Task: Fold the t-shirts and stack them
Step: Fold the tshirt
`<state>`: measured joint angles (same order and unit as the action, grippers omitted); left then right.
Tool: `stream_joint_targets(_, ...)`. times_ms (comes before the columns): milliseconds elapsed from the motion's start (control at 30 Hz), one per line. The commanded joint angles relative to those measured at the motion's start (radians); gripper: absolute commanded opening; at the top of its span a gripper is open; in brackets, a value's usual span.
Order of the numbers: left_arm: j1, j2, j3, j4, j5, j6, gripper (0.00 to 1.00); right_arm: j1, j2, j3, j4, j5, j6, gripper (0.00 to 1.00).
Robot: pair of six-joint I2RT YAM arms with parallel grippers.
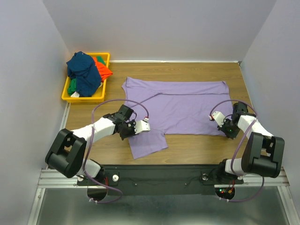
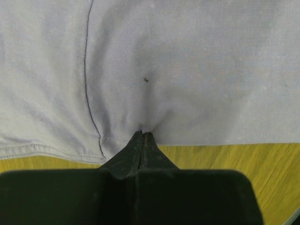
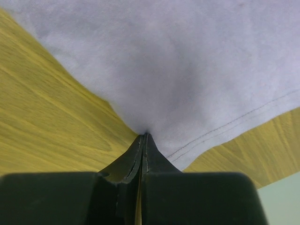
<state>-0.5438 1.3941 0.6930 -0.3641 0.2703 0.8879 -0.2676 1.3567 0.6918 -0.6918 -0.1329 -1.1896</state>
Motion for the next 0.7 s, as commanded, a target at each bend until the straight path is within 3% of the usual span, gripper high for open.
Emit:
stream_joint_targets(0, -0.005, -0.004, -0.032, -0.044, -0.010, 0.011, 0.00, -0.005, -0.031, -0.008, 0.026, 0.015, -0.013, 0.01)
stream_joint_targets(333, 0.001, -0.181, 0.106, -0.254, 0.047, -0.003, 0.00, -0.025, -0.062, 0.099, -0.032, 0.016, -0.028, 0.01)
stream_joint_targets(667, 0.074, -0.116, 0.259, -0.219, 0.055, 0.005, 0.00, -0.030, 0.077, 0.262, -0.060, -0.013, -0.018, 0.01)
